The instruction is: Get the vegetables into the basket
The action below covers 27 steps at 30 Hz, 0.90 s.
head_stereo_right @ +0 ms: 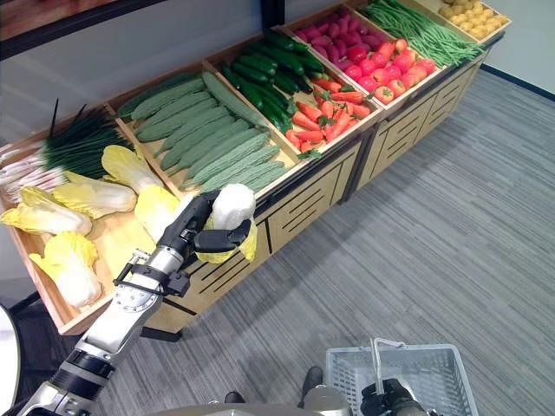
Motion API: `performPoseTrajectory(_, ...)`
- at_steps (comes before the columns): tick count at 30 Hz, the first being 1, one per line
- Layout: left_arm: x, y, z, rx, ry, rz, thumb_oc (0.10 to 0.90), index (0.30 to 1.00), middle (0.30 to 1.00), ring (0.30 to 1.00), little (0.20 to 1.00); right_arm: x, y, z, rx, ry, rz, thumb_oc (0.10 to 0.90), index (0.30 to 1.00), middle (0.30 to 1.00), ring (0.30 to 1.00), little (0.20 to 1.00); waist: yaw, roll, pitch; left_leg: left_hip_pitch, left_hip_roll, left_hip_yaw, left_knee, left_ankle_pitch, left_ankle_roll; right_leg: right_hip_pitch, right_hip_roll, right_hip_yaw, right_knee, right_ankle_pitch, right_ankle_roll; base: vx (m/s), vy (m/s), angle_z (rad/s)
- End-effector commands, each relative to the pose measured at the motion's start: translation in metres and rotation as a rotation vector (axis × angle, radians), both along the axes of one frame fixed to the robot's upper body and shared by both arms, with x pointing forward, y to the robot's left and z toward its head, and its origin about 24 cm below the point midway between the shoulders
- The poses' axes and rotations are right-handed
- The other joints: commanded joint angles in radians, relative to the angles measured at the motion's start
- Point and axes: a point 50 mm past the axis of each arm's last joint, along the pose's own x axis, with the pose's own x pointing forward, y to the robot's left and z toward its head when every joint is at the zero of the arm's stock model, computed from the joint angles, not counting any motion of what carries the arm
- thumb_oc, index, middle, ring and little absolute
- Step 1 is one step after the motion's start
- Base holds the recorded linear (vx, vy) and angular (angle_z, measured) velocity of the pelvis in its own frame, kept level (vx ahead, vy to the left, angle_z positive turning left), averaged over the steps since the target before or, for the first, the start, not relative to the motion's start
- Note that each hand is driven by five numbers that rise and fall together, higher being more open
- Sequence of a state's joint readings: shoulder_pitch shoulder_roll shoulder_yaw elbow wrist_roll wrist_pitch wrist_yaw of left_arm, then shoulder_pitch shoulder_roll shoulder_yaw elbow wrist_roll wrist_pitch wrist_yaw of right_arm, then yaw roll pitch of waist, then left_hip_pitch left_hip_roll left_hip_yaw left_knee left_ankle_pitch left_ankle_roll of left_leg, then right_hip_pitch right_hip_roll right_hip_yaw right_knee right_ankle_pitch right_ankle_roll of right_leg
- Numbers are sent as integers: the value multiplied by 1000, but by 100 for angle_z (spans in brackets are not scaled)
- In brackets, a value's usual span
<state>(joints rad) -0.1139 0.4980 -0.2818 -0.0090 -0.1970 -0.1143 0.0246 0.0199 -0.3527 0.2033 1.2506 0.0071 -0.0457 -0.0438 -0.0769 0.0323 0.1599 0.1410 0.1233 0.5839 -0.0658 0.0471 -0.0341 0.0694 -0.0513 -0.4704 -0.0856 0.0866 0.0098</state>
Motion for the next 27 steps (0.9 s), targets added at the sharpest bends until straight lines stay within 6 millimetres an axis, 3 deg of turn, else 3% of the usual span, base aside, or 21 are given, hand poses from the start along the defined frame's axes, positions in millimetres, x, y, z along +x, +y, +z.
performPoseTrajectory(1, 6, -1, 57, -73, -270, -31, 400, 300, 300, 300, 300, 10, 10, -1, 26, -45, 28, 400, 300, 300, 300, 300, -2, -22, -61, -23, -40, -15, -21, -47, -38, 9, -38, 98, -2, -83, 104, 34, -278, 5)
performPoseTrajectory(5, 6, 0, 54, -91, -253, -23, 400, 300, 300, 300, 300, 13, 6, 1, 18, -56, 16, 400, 300, 300, 300, 300, -6, -17, -44, -12, -23, -1, -21, -22, -61, 10, -21, 117, -2, -100, 88, 45, -221, -7)
performPoseTrajectory(7, 4, 2, 57, -115, -261, -29, 400, 300, 300, 300, 300, 17, 4, 3, 16, -75, -2, 400, 300, 300, 300, 300, 7, -40, -9, -91, 31, -29, 195, -40, -95, 17, -14, 146, -2, -119, 61, 45, -287, -13)
performPoseTrajectory(9, 2, 4, 60, -126, -278, -23, 400, 300, 300, 300, 300, 19, 2, 4, 19, -83, -11, 400, 300, 300, 300, 300, 23, -45, 6, -133, 29, -125, 271, -24, -102, 16, -8, 180, -2, -133, 51, 47, -55, -37)
performPoseTrajectory(10, 0, 7, 62, -136, -290, -4, 400, 300, 300, 300, 300, 21, 1, 5, 16, -82, -10, 400, 300, 300, 300, 300, 41, -46, 7, -158, -29, -250, 220, -36, -65, -6, -15, 207, -2, -125, 56, 41, 120, -90)
performPoseTrajectory(12, -1, 12, 63, -127, -306, 17, 400, 300, 300, 300, 300, 24, 0, 6, 13, -93, -9, 400, 300, 300, 300, 300, 52, -49, 3, -157, -62, -348, 130, -65, -40, -32, -25, 244, -2, -104, 69, 35, 144, -90)
performPoseTrajectory(13, -1, 12, 63, -127, -306, 17, 400, 300, 300, 300, 300, 24, 0, 6, 13, -93, -9, 400, 300, 300, 300, 300, 52, -50, 2, -157, -64, -348, 127, -62, -39, -34, -26, 245, -2, -104, 69, 46, 137, -83)
performPoseTrajectory(15, -4, 19, 66, -89, -330, 41, 400, 300, 300, 300, 300, 30, -1, 8, 14, -114, -11, 400, 300, 300, 300, 300, 58, -54, 8, -166, -75, -409, 132, -99, -18, -53, -22, 310, -2, -83, 76, 84, 240, -85)
performPoseTrajectory(20, -7, 18, 75, -52, -369, 13, 400, 300, 300, 300, 300, 28, 0, 7, 26, -145, -94, 400, 300, 300, 300, 300, 46, -45, 8, -143, -99, -339, 134, -140, 18, -52, -47, 353, -2, -60, 99, 57, 283, -63)
performPoseTrajectory(27, -6, 24, 79, 4, -392, 40, 400, 300, 300, 300, 300, 40, 11, 7, 46, -166, -50, 400, 300, 300, 300, 300, 62, -49, 20, -126, -126, -252, 160, -193, 63, -101, -67, 453, 21, -14, 144, -23, 249, -47)
